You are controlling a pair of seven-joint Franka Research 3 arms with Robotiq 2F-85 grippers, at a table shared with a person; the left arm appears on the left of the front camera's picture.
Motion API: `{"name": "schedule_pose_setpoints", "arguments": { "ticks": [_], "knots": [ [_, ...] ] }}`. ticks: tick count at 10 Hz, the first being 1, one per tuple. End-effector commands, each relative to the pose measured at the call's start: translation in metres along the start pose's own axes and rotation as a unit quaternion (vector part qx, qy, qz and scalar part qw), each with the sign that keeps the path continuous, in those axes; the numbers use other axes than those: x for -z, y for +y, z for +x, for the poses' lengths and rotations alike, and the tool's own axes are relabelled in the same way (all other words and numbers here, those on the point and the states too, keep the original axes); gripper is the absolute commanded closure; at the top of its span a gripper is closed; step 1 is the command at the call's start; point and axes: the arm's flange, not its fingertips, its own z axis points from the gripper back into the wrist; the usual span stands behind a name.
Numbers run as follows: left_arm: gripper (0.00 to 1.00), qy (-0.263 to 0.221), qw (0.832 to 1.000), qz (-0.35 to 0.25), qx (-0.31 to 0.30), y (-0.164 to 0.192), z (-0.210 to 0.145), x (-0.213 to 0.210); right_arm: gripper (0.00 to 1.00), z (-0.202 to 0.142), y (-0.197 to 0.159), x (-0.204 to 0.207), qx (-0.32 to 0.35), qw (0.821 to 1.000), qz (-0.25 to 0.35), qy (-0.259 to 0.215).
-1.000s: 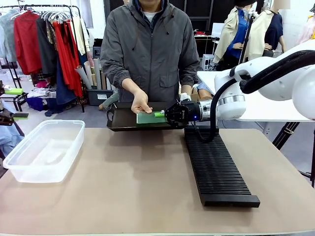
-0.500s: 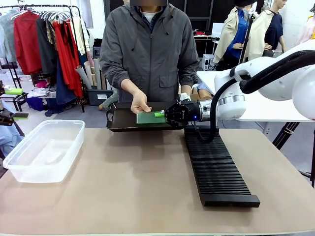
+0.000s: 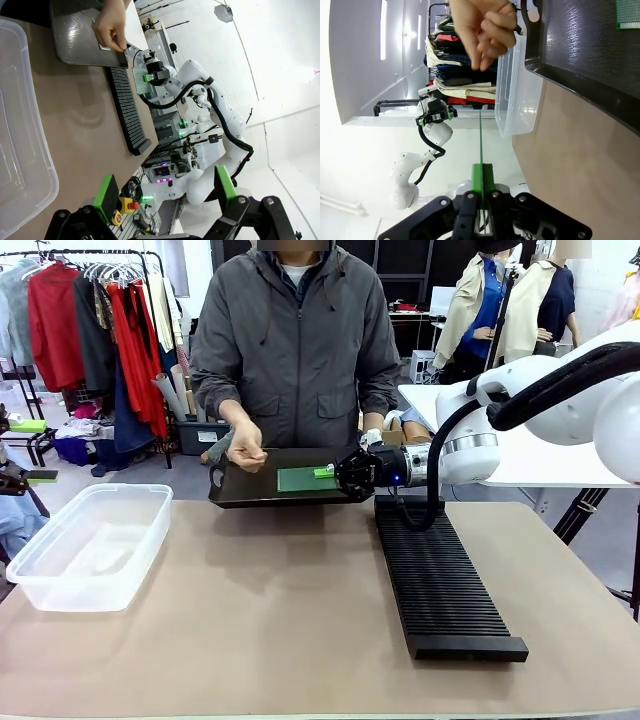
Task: Sort PCBs into racks and boxes based on the side picked up.
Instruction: If the short side of the Blank PCB is picked up, insert it into the PCB Rack ; if the long side is picked up, place it in the Organizing box.
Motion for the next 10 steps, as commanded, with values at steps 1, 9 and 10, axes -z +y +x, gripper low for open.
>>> {"name": "schedule_pose_setpoints", "arguments": {
  "ticks": [1, 9, 10],
  "knots": [
    [0.00, -0.001, 1.000, -0.003, -0.002, -0.0010, -0.0014, -0.0006, 1.00, 0.0003, 0.0019, 0.0020, 0.001, 1.000, 0.005, -0.001],
    [0.00, -0.001, 1.000, -0.003, -0.002, -0.0010, -0.0014, -0.0006, 1.00, 0.0003, 0.0019, 0.0020, 0.001, 1.000, 0.005, -0.001],
    [0.00, -0.001, 1.000, -0.003, -0.002, -0.0010, -0.0014, -0.0006, 1.00, 0.0003, 0.0019, 0.0020, 0.001, 1.000, 0.005, -0.001]
  ]
}}
